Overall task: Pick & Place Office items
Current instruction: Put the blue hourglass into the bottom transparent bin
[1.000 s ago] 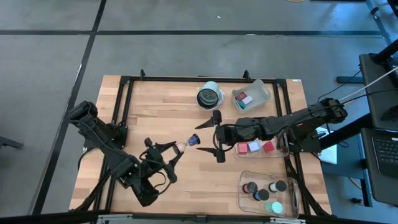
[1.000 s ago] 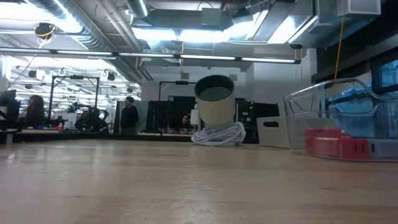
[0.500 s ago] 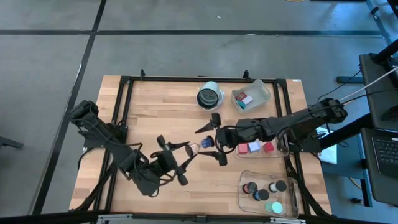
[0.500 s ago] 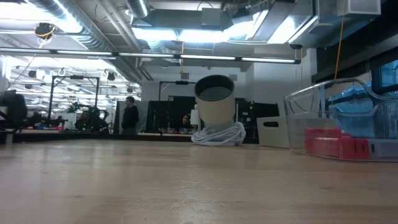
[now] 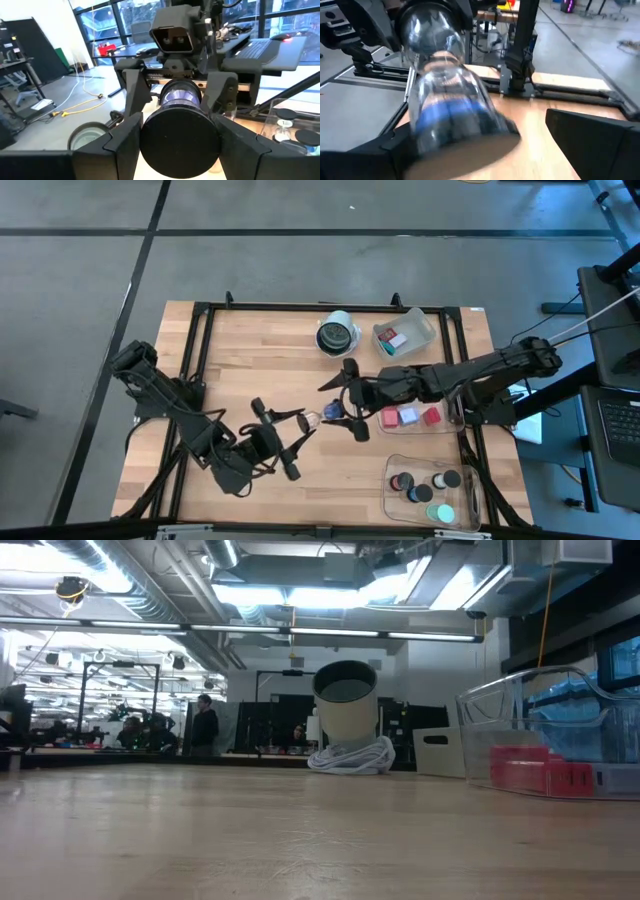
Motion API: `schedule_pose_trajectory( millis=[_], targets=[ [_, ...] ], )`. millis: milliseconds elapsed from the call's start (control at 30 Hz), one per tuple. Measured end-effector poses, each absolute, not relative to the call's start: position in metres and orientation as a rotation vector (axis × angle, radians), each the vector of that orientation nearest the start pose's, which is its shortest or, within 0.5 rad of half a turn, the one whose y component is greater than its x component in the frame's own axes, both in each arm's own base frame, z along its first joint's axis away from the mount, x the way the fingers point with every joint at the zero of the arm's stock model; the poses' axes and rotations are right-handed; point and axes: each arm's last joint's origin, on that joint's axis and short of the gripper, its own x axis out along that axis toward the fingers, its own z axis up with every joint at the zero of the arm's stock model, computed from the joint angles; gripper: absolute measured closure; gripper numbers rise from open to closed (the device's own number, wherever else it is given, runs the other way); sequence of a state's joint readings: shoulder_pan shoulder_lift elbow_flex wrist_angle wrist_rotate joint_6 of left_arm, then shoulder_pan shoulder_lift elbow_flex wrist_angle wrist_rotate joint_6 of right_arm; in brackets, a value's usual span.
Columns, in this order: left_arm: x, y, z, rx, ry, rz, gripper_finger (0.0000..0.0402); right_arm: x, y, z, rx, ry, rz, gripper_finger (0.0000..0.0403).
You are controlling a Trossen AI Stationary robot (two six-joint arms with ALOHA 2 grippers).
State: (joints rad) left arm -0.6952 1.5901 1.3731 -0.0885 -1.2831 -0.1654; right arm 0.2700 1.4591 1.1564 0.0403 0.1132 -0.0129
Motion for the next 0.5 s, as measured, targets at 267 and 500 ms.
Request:
schedule_pose_trajectory(
  millis=[267, 500],
  targets=[
    [0.2872, -0.2006, 0.3534, 0.099, 0.126, 0.556, 0.0189, 0.3182, 0.0828, 0.3309, -0.004, 0.264, 0.171, 0.0034],
    [0.2871, -0.2008, 0.353, 0.102, 0.129, 0.552, 0.0189, 0.3173, 0.0859, 0.3315, 0.044, 0.269, 0.274, 0.005]
  ],
)
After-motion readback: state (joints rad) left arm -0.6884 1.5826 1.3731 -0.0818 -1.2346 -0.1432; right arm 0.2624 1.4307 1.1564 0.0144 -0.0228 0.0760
